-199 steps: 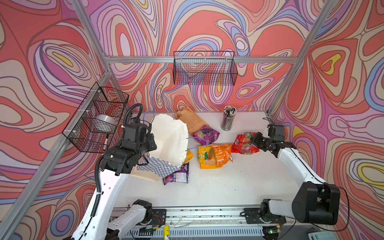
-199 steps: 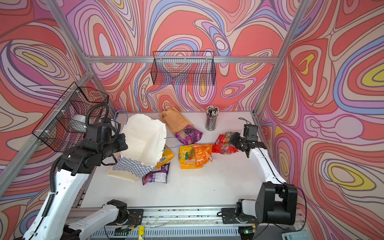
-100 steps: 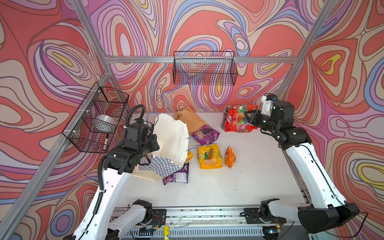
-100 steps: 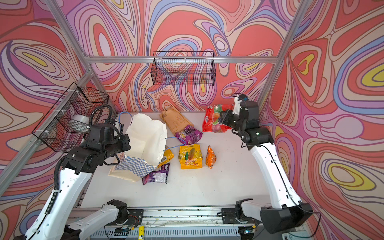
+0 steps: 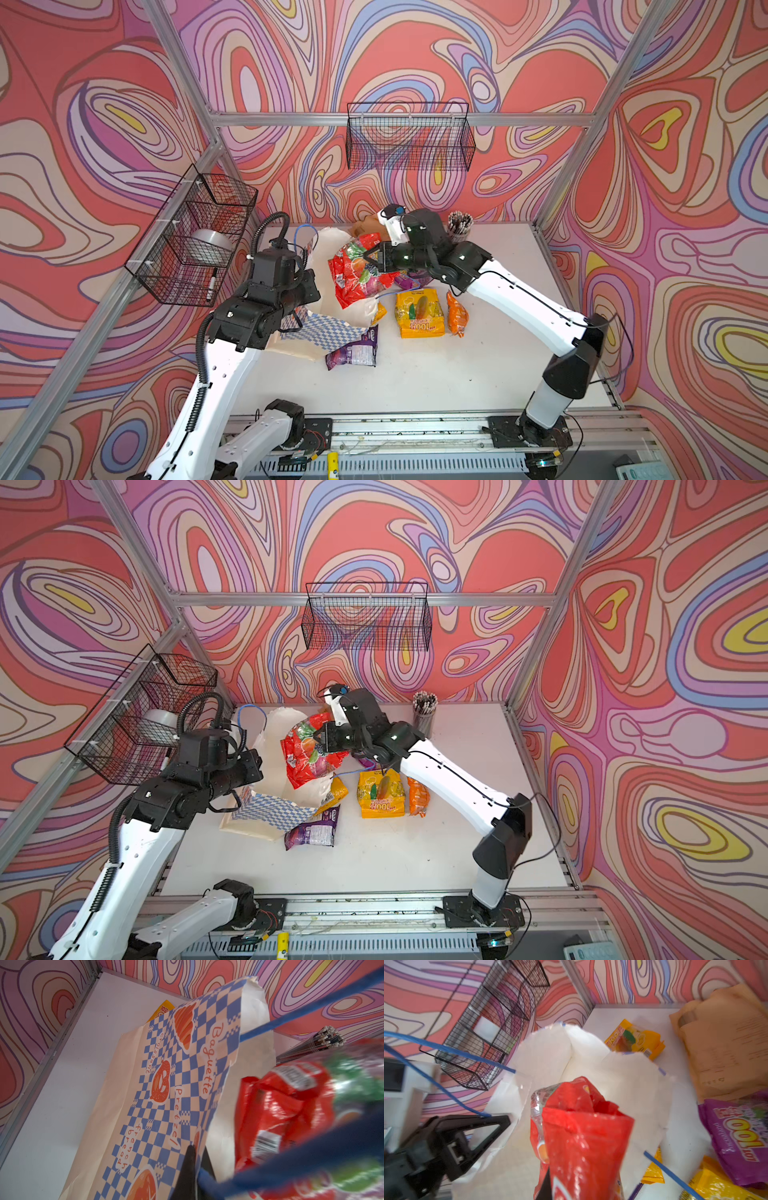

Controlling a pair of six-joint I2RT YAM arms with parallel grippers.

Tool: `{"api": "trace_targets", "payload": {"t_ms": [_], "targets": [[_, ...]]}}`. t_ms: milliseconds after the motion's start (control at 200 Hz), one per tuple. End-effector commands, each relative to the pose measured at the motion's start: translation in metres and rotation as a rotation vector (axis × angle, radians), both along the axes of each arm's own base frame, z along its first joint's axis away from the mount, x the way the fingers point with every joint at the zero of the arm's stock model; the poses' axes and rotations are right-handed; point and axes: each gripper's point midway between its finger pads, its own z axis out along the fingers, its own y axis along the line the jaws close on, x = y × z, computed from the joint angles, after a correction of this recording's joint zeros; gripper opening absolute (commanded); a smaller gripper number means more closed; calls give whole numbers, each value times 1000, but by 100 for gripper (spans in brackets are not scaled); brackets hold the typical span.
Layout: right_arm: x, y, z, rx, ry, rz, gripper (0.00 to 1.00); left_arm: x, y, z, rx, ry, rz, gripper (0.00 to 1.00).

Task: Place the snacks into the paper bag
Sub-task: 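Carry the red bag over the held paper bag and release it inside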

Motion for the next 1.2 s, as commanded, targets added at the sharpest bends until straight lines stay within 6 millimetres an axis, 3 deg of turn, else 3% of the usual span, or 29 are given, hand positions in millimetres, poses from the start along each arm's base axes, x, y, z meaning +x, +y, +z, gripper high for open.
{"api": "trace_targets", "payload": {"t_ms": [0,341,556,711,801,951,1197], "targets": [[3,25,25,69,-65,22,0,0,-1,11,-23,-52,1,0],[-21,104,-39,38,56,208,0,6,-13,4,-54,-51,-48,0],[-42,140,-75,85,160,318,0,12,-10,3,-43,-70,-29,0],[-57,154,-98,59,218,390,31,19,-10,-4,-31,-62,-25,0],[-55,149,-98,38,196,378,42,21,-9,-8,-21,-53,-18,0],[-49,138,-80,3,120,343,63,20,-3,-13,5,-45,5,0],[-42,117,-40,-37,25,286,79,18,10,-14,43,-34,68,0]]}}
